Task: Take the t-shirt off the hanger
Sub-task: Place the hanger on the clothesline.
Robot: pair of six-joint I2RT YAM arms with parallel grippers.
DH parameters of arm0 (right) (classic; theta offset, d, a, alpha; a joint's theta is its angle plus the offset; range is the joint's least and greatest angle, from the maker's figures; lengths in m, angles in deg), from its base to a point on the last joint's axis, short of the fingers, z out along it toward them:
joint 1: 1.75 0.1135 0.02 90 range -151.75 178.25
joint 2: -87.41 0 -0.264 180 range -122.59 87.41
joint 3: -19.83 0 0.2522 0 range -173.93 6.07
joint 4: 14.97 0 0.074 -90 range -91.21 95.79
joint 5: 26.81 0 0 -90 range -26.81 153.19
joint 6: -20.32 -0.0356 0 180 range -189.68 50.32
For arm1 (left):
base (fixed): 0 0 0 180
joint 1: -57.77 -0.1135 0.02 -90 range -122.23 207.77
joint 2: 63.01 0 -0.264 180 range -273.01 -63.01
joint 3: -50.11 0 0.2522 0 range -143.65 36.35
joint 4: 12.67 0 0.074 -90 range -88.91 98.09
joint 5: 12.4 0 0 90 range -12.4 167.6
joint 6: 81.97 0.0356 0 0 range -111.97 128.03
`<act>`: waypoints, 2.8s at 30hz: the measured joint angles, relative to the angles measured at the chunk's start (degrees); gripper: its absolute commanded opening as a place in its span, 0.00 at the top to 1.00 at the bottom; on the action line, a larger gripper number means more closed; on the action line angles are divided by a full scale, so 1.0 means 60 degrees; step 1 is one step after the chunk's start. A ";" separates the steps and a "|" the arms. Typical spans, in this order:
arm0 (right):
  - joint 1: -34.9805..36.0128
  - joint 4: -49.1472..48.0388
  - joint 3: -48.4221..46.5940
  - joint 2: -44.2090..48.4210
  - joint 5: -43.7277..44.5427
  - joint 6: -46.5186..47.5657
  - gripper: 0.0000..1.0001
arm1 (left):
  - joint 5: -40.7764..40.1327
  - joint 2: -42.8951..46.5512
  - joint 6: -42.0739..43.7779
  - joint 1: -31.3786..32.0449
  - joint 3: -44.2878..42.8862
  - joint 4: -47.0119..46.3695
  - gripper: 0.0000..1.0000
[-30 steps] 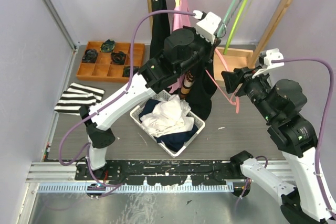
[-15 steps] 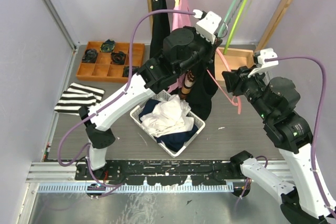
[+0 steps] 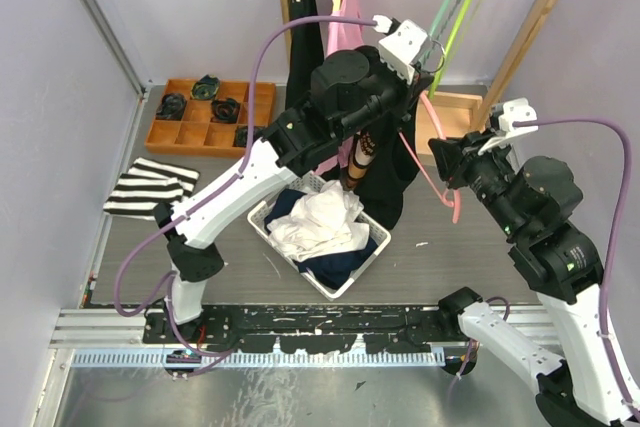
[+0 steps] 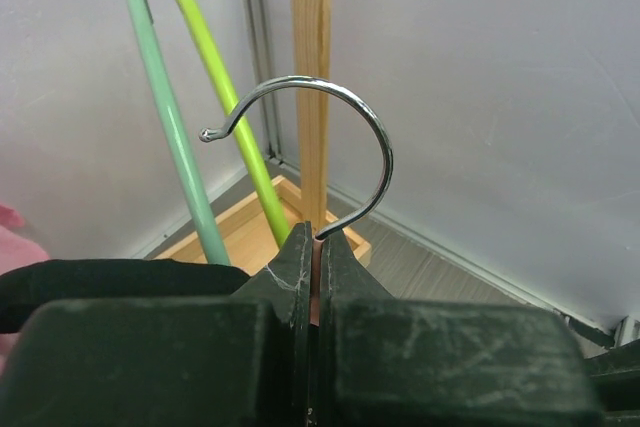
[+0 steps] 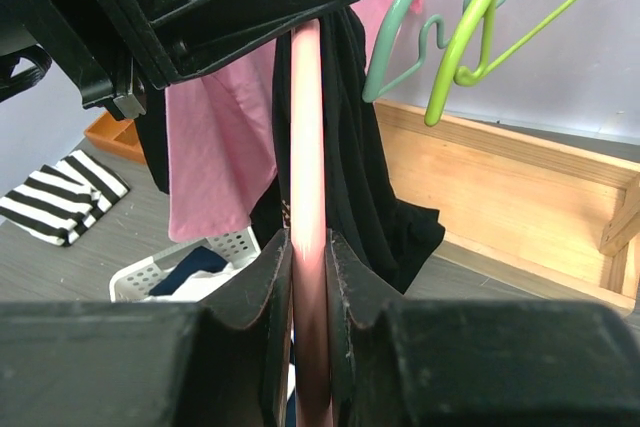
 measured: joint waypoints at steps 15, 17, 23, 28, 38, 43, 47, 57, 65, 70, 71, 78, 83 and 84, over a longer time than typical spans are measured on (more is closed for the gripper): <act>-0.0044 0.0280 -0.0029 0.0266 0.0648 -0.0455 0.99 | 0.0703 -0.0688 -0.0248 0.0011 -0.0984 0.0087 0.57; -0.0044 0.0430 -0.0033 0.0262 0.0710 -0.0474 0.99 | 0.0750 -0.0688 -0.0251 0.0007 -0.0987 0.0018 0.50; -0.0058 0.0681 -0.0029 0.0288 0.0860 -0.0495 0.99 | 0.0769 -0.0488 -0.0211 0.0018 -0.0656 -0.0076 0.43; -0.0058 0.0681 -0.0029 0.0419 0.0903 -0.0463 0.99 | 0.0714 0.0543 -0.0091 0.0018 0.0994 -0.0350 0.39; -0.0058 0.0342 0.0040 0.0801 0.0900 -0.0299 0.99 | 0.0390 0.3442 -0.0018 0.0018 0.5140 -0.1985 0.33; -0.0058 0.0197 0.0044 0.0801 0.0692 -0.0266 0.99 | 0.0321 0.3333 0.0106 0.0018 0.5646 -0.2575 0.31; -0.0058 0.0142 0.0040 0.0805 0.0557 -0.0255 0.99 | 0.0251 0.2736 0.0299 0.0033 0.5643 -0.2732 0.30; -0.0058 0.0138 0.0036 0.0809 0.0415 -0.0168 0.99 | -0.0131 0.1759 0.0590 -0.0051 0.5370 -0.2761 0.53; -0.0058 0.0142 0.0036 0.0849 0.0379 -0.0157 0.99 | -0.0408 0.1763 0.0739 -0.0087 0.5370 -0.2878 1.00; -0.0058 0.0146 0.0036 0.0958 0.0361 -0.0157 0.99 | -0.0619 0.1759 0.0867 -0.0098 0.5246 -0.2863 1.00; -0.0058 0.0142 0.0033 0.0998 0.0361 -0.0157 0.99 | -0.0769 0.1745 0.0907 -0.0102 0.5096 -0.2794 1.00; -0.0058 0.0182 -0.0299 0.1330 0.0361 -0.0098 0.99 | -0.1683 0.1399 0.1009 -0.0423 0.3563 -0.2415 1.00; -0.0058 0.0324 -0.0535 0.1723 0.0361 -0.0066 0.99 | -0.2004 0.0805 0.0965 -0.0984 0.2350 -0.2131 1.00; -0.0058 0.0386 -0.0561 0.1796 0.0361 -0.0058 0.99 | -0.2036 0.0725 0.0958 -0.1056 0.2240 -0.2065 1.00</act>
